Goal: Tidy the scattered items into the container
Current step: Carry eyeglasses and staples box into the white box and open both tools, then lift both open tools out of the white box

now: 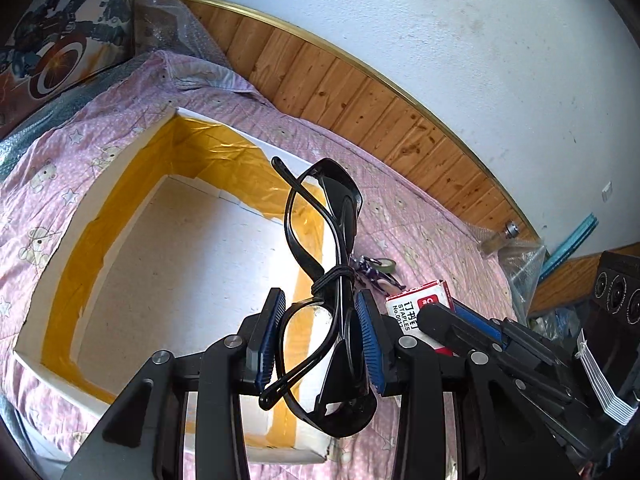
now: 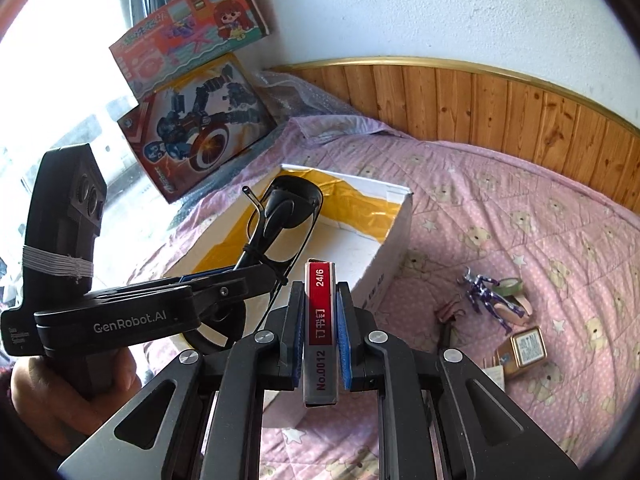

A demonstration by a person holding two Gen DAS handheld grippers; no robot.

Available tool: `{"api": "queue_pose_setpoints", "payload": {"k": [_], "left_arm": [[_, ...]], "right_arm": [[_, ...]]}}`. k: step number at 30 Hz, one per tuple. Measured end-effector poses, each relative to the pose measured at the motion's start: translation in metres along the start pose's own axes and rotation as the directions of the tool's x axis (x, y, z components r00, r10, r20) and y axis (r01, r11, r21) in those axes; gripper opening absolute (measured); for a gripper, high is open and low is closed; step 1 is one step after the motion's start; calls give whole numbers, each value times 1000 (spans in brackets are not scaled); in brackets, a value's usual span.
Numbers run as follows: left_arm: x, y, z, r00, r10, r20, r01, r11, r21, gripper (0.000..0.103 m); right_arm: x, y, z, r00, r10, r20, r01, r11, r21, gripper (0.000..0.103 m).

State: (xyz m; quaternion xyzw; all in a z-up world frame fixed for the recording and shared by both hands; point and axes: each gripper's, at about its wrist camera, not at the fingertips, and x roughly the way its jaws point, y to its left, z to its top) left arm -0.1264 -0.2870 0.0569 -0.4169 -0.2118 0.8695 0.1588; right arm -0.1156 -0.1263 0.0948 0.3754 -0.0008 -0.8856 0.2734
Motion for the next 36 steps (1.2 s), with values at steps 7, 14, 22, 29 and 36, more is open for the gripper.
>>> {"api": "queue_pose_setpoints", "payload": {"k": [7,14,22,29,36], "left_arm": [[11,34,26,999,53,-5,-53,996,-74,38],[40,66,42,993,95,-67,-104,983,-152,38],[77,91,58,980,153,-126,-174,968,-179,39],[94,110,70,970,193,-149,-225,946,-235,47],[83,104,60,974,168,-150,-201,950,-240,50]], "right_arm": [[36,0,30,999,33,-20,-33,999,15,16],[82,-9,57,998,32,-63,-30,999,38,16],[132,-21,77,994,-20,-107,23,999,22,19],[144,-36,77,993,-59,-106,66,996,59,38],[115,-33,51,995,-31,-93,42,992,120,38]]}}
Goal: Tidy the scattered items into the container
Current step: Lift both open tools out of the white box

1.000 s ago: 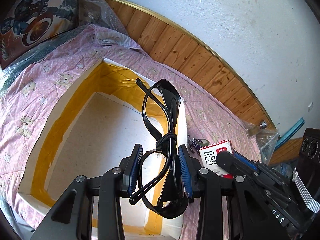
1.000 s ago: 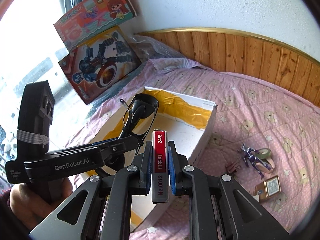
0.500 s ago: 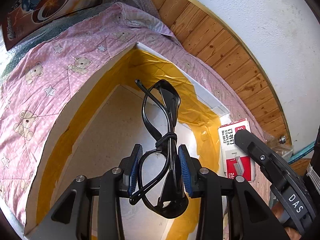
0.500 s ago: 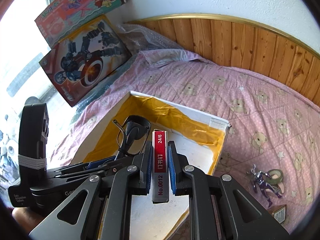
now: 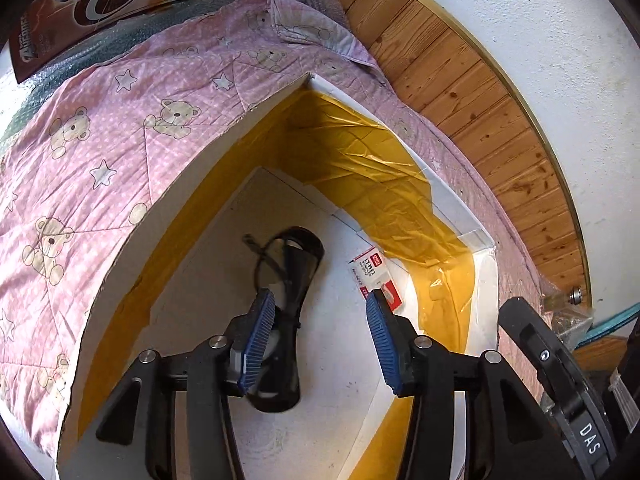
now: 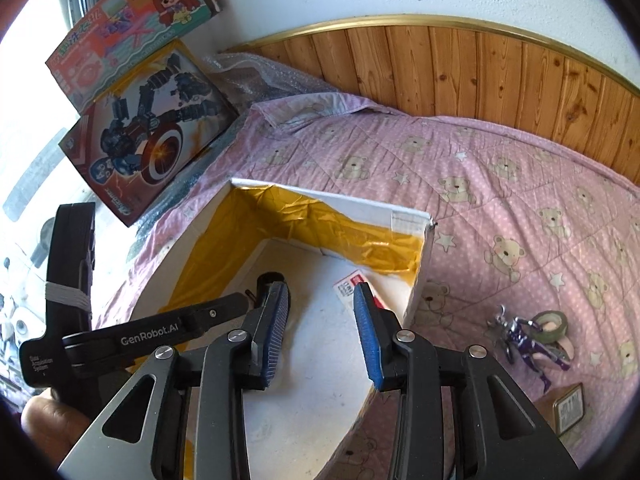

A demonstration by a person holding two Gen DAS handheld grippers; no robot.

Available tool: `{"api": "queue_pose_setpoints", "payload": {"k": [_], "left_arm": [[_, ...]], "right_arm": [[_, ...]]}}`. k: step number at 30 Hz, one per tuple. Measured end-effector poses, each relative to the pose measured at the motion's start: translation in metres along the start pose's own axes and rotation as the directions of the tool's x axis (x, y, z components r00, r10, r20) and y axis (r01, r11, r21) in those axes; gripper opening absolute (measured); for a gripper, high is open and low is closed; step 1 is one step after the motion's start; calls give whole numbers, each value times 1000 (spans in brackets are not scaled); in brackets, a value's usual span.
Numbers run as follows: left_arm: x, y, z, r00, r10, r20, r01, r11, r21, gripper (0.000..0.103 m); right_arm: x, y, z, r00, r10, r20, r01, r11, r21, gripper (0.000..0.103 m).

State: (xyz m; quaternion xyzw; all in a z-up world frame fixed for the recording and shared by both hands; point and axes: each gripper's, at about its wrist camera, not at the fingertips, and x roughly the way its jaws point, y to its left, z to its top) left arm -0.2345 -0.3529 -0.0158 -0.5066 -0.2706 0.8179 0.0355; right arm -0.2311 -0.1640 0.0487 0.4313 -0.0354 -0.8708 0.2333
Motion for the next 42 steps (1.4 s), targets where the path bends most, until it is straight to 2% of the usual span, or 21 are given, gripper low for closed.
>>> {"api": "queue_pose_setpoints", "payload": {"k": [4,11,23,29,37,42], "left_arm": [[-15,-8,-10,1000,-11,6,11,1000,9,50],[-47,-26,-37,999,7,42,-10,997,75,50],[-90,-36,-103,996,46,78,-60,980,192,50],[-101,-54,-137,994,61,96,-87,949,303,50],[-101,-94,-179,998,31,60,-54,904,424,50],[-93,-117,-204,999,29,21,-36,878,477,50]], "right_arm": [[-13,10,-22,999,31,-14,-31,999,-7,38],[-34,23,-49,999,51,-19,-51,999,-3,38],[-72,39,-96,998,67,-7,-67,998,-8,39],[-97,25,-122,998,65,22,-65,998,25,39],[-134,-14,-160,996,37,75,-46,992,119,42],[-143,-45,-181,998,13,60,-25,980,199,42]]}}
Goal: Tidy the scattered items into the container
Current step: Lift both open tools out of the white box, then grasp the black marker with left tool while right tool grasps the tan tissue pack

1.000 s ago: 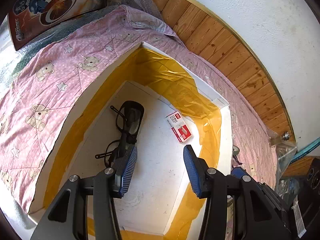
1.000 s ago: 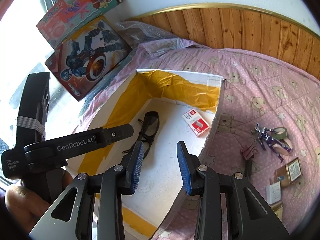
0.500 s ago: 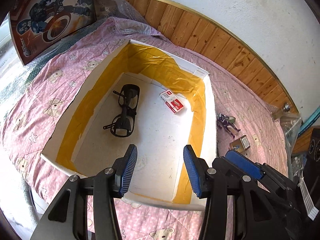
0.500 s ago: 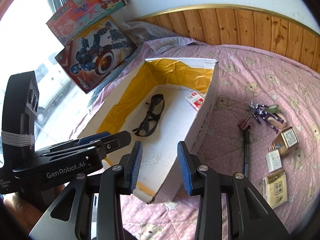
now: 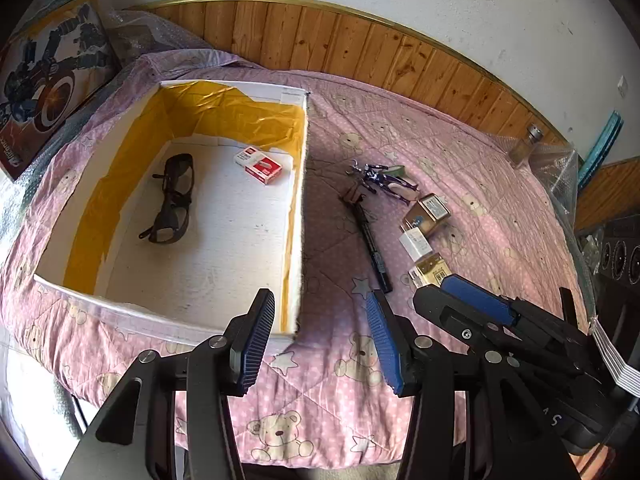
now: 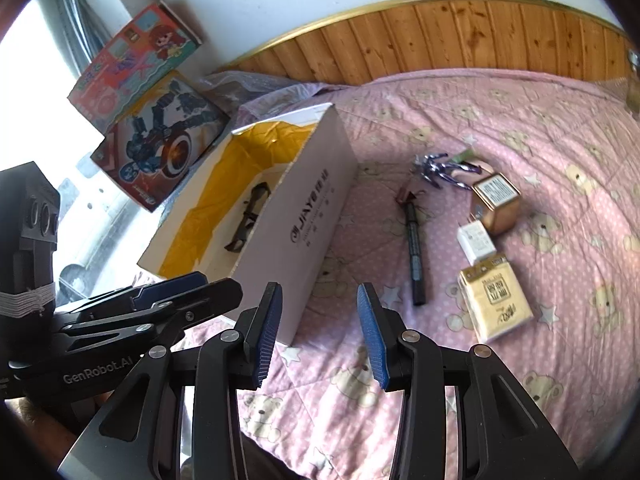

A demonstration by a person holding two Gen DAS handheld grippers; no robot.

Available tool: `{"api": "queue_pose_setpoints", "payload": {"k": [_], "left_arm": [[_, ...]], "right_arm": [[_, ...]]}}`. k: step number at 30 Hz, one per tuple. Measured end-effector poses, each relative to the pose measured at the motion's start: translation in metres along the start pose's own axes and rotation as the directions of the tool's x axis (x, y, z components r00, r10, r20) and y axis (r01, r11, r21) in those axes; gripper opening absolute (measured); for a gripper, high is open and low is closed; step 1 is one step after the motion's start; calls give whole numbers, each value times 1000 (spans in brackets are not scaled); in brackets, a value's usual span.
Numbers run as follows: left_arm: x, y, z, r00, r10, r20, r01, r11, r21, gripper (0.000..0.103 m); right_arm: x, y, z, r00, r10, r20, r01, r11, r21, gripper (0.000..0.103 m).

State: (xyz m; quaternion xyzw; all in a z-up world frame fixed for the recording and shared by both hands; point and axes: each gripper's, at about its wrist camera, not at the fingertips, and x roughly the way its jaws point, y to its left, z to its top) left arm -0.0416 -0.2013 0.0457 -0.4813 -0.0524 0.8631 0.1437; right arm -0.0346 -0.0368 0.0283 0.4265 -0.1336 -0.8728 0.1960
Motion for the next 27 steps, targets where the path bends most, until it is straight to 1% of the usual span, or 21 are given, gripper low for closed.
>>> {"api": "queue_pose_setpoints", "payload": {"k": [6,10,14,20,21,23,27], "left_arm": [[11,-29,-8,999,5,-33,-3,998,64,50],[20,-43,-10,998,9,-54,-4,995,95,50],[31,-54,-12,997,8,-79,1,994,113,54],[51,-65,-7,993,-1,-119,15,993,121,54],[55,-67,-6,992,-5,-125,20,993,118,55],[63,-69,-1,989,-23,-143,38,994,103,55],[84,-78,8,982,-63,-176,78,993,83,59]], "right_arm": [[-7,-30,-12,999,-37,-2,37,998,59,42],[-6,-47,-19,999,-46,-11,47,994,100,42],[-2,-62,-24,998,-56,-26,59,989,136,43],[5,-85,-28,996,-74,-44,81,980,184,43],[4,-90,-28,996,-81,-41,88,978,192,45],[3,-101,-30,995,-100,-32,104,973,206,47],[1,-120,-31,992,-121,-24,123,967,222,48]]}}
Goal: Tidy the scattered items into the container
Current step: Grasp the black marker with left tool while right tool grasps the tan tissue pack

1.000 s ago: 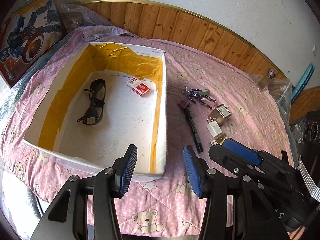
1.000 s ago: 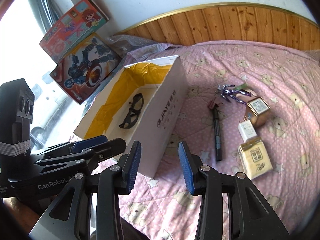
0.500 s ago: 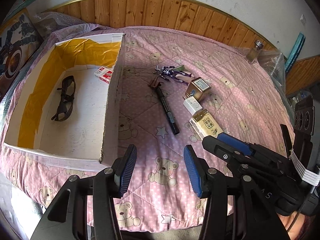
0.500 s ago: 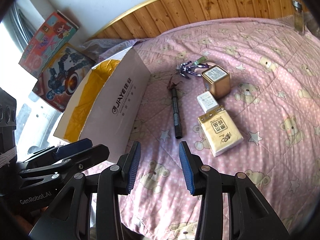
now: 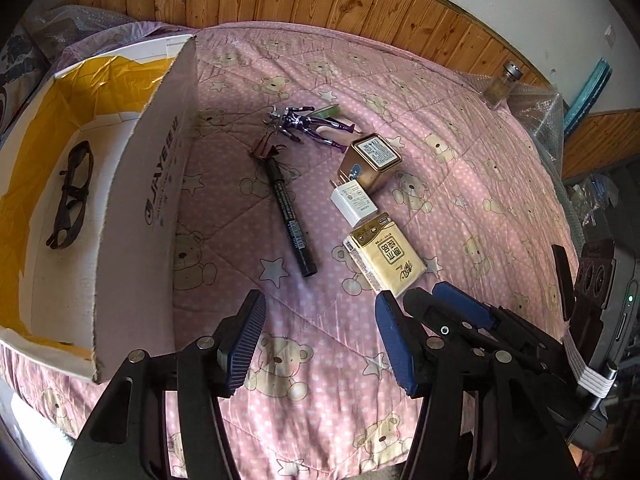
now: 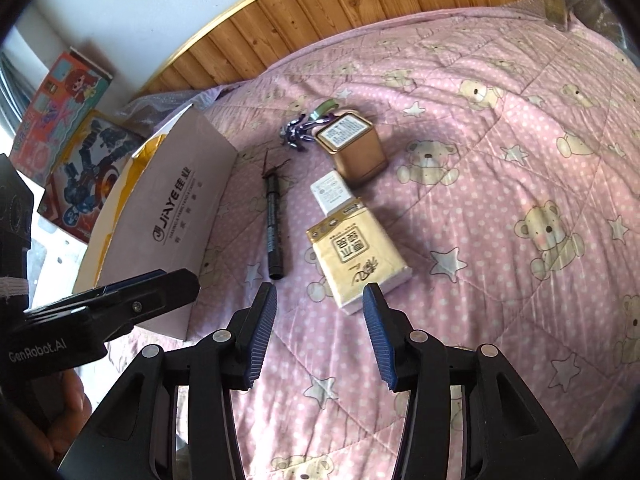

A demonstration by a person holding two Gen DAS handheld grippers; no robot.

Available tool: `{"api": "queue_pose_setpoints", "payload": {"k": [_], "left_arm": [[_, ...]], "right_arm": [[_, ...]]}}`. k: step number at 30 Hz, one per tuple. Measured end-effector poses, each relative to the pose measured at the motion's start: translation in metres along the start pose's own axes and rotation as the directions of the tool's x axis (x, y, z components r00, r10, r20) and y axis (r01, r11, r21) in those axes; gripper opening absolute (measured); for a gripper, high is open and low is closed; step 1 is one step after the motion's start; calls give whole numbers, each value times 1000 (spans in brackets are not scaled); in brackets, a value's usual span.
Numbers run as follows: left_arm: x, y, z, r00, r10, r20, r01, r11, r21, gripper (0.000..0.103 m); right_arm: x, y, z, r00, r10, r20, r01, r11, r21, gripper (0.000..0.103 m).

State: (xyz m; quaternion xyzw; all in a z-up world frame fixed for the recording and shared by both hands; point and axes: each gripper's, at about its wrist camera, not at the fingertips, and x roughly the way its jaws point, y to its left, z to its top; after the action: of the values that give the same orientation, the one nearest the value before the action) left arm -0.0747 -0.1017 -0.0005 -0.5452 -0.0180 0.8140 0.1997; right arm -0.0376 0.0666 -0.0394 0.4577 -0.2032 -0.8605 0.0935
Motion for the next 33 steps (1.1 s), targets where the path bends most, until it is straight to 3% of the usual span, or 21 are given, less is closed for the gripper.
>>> {"api": "queue_pose_setpoints", "payload": {"k": [7,14,18,22,27,33], "left_arm": [[44,5,22,998,35,-46,-36,999,-31,61],[81,23,50,996,59,-61,-65,993,-101,61],[106,25,58,991,104,-88,-112,990,-86,61],[116,14,60,982,177,-60,-178,984,1,60],[114,13,59,980,198,-18,-197,979,49,30],[101,24,57,989,148,-22,-148,989,8,14]], "right_arm": [[16,5,5,1000,-9,-6,8,994,-105,52],[46,14,13,993,-115,-17,106,956,-274,56],[57,12,21,988,-155,2,148,938,-314,56],[69,-4,28,989,-140,-43,124,957,-262,58],[69,-16,29,992,-112,-50,100,976,-195,53],[57,-12,28,994,-100,-38,92,982,-165,52]]}}
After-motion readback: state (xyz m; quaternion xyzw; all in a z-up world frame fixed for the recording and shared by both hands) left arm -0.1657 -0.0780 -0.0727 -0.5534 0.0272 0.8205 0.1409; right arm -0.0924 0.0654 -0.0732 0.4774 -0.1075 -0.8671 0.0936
